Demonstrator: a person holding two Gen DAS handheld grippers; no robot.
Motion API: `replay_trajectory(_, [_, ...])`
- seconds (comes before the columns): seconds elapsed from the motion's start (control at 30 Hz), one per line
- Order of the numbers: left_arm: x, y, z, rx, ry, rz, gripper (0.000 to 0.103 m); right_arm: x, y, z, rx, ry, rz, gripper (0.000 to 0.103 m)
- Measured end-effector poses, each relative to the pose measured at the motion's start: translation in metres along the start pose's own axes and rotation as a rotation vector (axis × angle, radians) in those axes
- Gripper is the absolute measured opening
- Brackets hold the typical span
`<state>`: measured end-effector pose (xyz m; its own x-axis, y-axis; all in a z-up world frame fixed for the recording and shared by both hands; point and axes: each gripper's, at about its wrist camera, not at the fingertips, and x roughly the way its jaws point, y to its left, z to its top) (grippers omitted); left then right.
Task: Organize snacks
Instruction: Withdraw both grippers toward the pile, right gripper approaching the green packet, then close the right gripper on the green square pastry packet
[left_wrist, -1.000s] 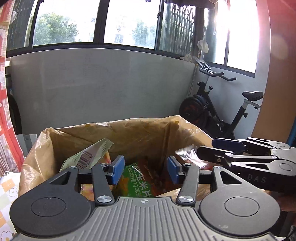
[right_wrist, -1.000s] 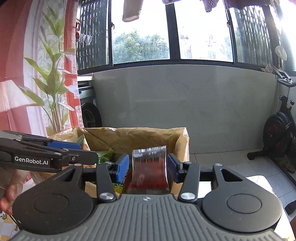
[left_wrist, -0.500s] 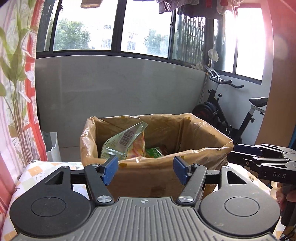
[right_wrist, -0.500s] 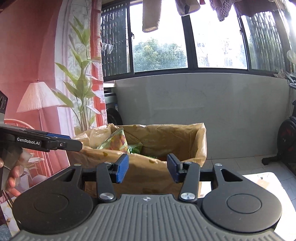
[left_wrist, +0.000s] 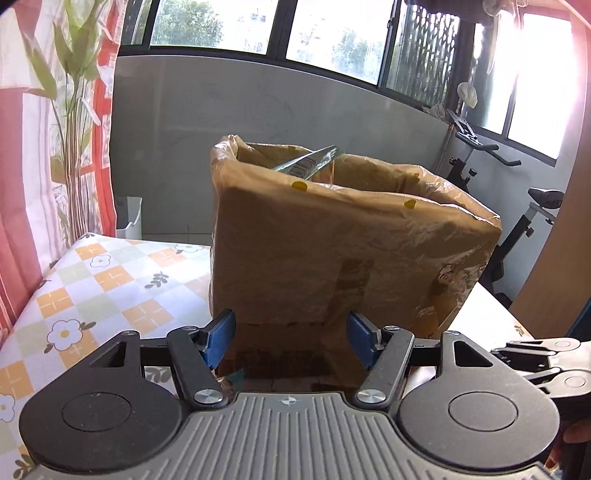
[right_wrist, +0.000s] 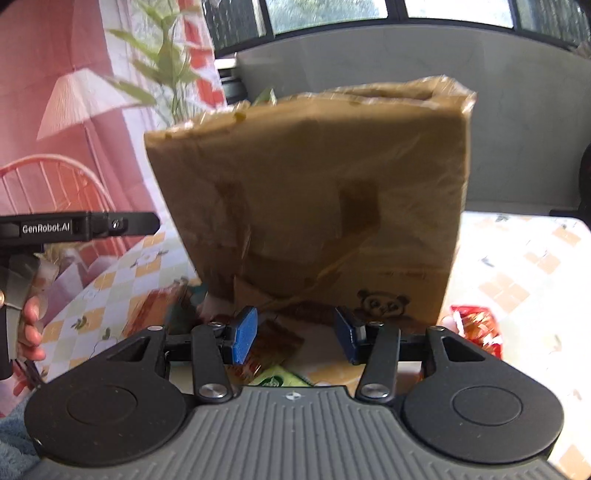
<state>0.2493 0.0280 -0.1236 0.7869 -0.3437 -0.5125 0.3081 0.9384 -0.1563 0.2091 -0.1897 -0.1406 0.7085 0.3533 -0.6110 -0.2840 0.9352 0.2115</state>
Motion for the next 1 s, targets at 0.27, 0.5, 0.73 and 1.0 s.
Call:
replay_trajectory(0.27, [0.006,0.0,-0.018,-0.026,0.047,0.004,0.068,0.053,0.023,-0.021,-0.162,0.148,-0.047,0.063])
replay_trajectory(0.5, [0.014,-0.005,-0.032,-0.004,0.086,-0.005,0.068,0.059,0.017,-0.037,-0.196,0.168,-0.076,0.069])
replay_trajectory(0.73, [0.023,-0.006,-0.043,-0.022,0.129,-0.002,0.068,0.051,0.0,-0.043,-0.146,0.171,-0.106,0.053])
replay_trajectory(1.0, [0.028,-0.012,-0.052,-0.025,0.155,-0.021,0.067,0.056,-0.006,-0.05,-0.16,0.099,-0.098,0.043])
